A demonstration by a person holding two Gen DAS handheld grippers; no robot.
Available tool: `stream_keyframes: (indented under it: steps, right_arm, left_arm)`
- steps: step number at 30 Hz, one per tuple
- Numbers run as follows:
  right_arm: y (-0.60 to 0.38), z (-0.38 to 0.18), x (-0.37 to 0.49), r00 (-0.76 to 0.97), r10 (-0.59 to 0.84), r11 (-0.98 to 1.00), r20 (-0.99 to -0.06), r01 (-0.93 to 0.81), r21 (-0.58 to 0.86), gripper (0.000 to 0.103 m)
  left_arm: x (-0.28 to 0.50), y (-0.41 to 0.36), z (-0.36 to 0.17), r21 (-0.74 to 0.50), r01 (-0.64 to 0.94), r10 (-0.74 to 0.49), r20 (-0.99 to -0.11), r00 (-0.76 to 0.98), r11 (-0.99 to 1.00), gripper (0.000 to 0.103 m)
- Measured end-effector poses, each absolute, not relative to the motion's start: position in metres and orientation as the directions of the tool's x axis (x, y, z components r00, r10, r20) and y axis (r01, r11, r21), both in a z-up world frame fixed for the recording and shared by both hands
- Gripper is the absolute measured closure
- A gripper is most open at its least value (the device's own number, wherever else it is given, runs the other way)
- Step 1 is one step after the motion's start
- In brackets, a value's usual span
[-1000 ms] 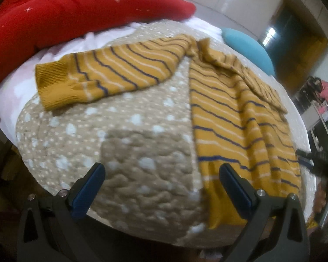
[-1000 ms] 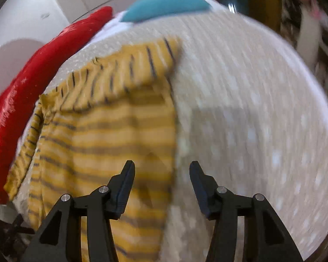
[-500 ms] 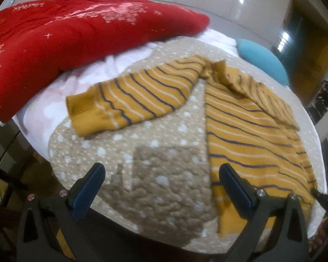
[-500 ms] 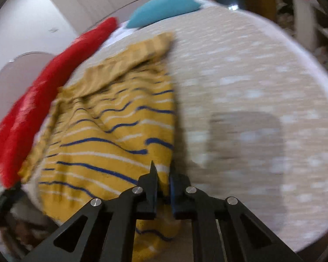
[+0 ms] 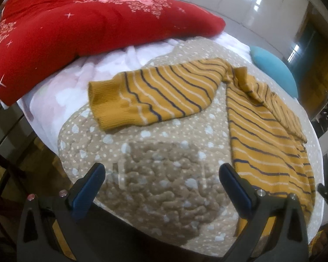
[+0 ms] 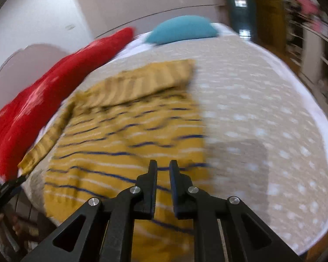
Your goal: Fold small clothes
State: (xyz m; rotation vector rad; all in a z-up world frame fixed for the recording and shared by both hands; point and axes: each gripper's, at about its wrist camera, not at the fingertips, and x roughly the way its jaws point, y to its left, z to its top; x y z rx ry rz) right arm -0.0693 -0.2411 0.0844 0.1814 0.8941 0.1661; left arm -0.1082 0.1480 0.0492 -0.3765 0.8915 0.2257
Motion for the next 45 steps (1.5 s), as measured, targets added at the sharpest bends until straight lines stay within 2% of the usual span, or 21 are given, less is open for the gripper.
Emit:
stream_keyframes:
  steps: [4, 8, 11, 14, 17, 19, 23, 27, 31, 33, 37, 39, 40, 42, 45]
  right_arm:
    - [-0.159, 0.070, -0.046, 0.513, 0.354, 0.932, -0.782, -0.268, 0.246, 0.091]
    - [-0.087, 0.051, -0.020, 0.445, 0.407, 0.891, -0.798, -0.387, 0.239, 0.091]
    - [-0.042, 0.024, -0.002, 0.331, 0.429, 0.860, -0.840, -0.435, 0.267, 0.091]
    - [-0.003, 0.016, -0.002, 0.325, 0.401, 0.836, -0.857, -0.513, 0.196, 0.088]
    - [0.015, 0.040, 0.004, 0.336, 0.425, 0.776, -0.840, -0.614, 0.147, 0.088]
    - [0.009, 0.064, 0.025, 0.471, 0.353, 0.826, -0.808, -0.563, 0.033, 0.088]
    - [-0.004, 0.081, 0.103, 0.601, 0.182, 0.925, -0.778, -0.374, -0.073, 0.088]
    - [-0.013, 0.059, 0.189, 0.567, 0.086, 0.973, -0.820, -0.223, -0.052, 0.090]
    - [0.008, 0.020, 0.210, 0.412, 0.195, 0.955, -0.890, -0.285, 0.078, 0.091]
    - [0.033, 0.023, 0.189, 0.382, 0.277, 0.905, -0.882, -0.412, 0.106, 0.091]
    - [0.071, 0.041, 0.124, 0.341, 0.390, 0.815, -0.855, -0.561, 0.148, 0.091]
    - [0.092, 0.050, 0.086, 0.295, 0.453, 0.739, -0.841, -0.652, 0.169, 0.079]
    - [0.101, 0.052, 0.071, 0.288, 0.462, 0.711, -0.839, -0.686, 0.157, 0.075]
    - [0.123, 0.054, 0.042, 0.277, 0.473, 0.645, -0.837, -0.755, 0.115, 0.060]
    - [0.155, 0.053, -0.001, 0.268, 0.482, 0.527, -0.834, -0.849, 0.032, 0.054]
  left_arm:
    - [-0.116, 0.161, 0.048, -0.218, -0.370, 0.060, -0.788, 0.612, 0.903, 0.000]
    - [-0.127, 0.181, 0.046, -0.225, -0.414, 0.087, -0.786, 0.612, 0.882, 0.000]
    - [-0.136, 0.201, 0.041, -0.237, -0.457, 0.108, -0.785, 0.610, 0.857, 0.000]
    - [-0.146, 0.224, 0.033, -0.258, -0.505, 0.123, -0.788, 0.603, 0.823, 0.000]
    - [-0.154, 0.242, 0.028, -0.282, -0.532, 0.126, -0.786, 0.606, 0.798, 0.000]
    - [-0.157, 0.250, 0.024, -0.291, -0.542, 0.127, -0.784, 0.607, 0.789, 0.000]
    - [-0.158, 0.263, 0.014, -0.314, -0.553, 0.109, -0.791, 0.602, 0.772, 0.000]
    - [-0.162, 0.273, 0.008, -0.320, -0.568, 0.109, -0.797, 0.594, 0.758, 0.000]
    - [-0.171, 0.285, 0.002, -0.316, -0.600, 0.130, -0.802, 0.582, 0.735, 0.000]
    - [-0.175, 0.292, -0.002, -0.318, -0.616, 0.136, -0.806, 0.575, 0.721, 0.000]
    - [-0.176, 0.297, -0.006, -0.324, -0.633, 0.136, -0.812, 0.567, 0.703, 0.000]
    - [-0.177, 0.297, -0.007, -0.323, -0.633, 0.136, -0.813, 0.567, 0.703, 0.000]
    - [-0.177, 0.297, -0.008, -0.326, -0.632, 0.134, -0.813, 0.567, 0.703, 0.000]
    - [-0.178, 0.297, -0.008, -0.328, -0.632, 0.133, -0.811, 0.569, 0.702, 0.000]
    - [-0.183, 0.300, -0.009, -0.332, -0.639, 0.136, -0.811, 0.569, 0.694, 0.000]
